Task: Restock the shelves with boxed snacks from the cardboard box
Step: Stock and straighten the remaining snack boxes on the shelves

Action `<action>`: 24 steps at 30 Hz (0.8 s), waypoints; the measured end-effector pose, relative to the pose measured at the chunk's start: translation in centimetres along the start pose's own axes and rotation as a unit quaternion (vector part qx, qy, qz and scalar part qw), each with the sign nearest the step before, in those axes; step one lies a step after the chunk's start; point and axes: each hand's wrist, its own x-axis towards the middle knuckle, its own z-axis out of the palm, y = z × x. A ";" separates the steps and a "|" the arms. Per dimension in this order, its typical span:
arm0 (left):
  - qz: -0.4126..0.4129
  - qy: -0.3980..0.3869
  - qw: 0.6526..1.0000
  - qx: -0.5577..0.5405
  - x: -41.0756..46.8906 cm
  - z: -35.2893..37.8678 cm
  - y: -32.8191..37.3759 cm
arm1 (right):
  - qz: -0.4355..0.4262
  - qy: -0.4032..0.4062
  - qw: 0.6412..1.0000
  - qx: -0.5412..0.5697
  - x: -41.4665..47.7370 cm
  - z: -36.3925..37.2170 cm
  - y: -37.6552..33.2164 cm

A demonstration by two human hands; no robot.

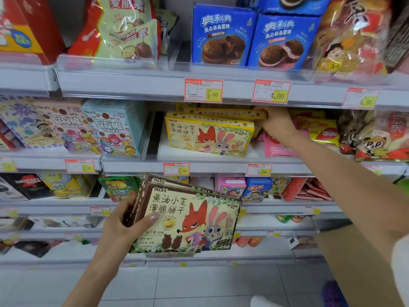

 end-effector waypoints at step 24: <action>-0.091 -0.024 0.994 -0.051 6.6 8.2 2.4 | 0.102 0.163 0.981 -0.025 -20.6 -11.1 3.7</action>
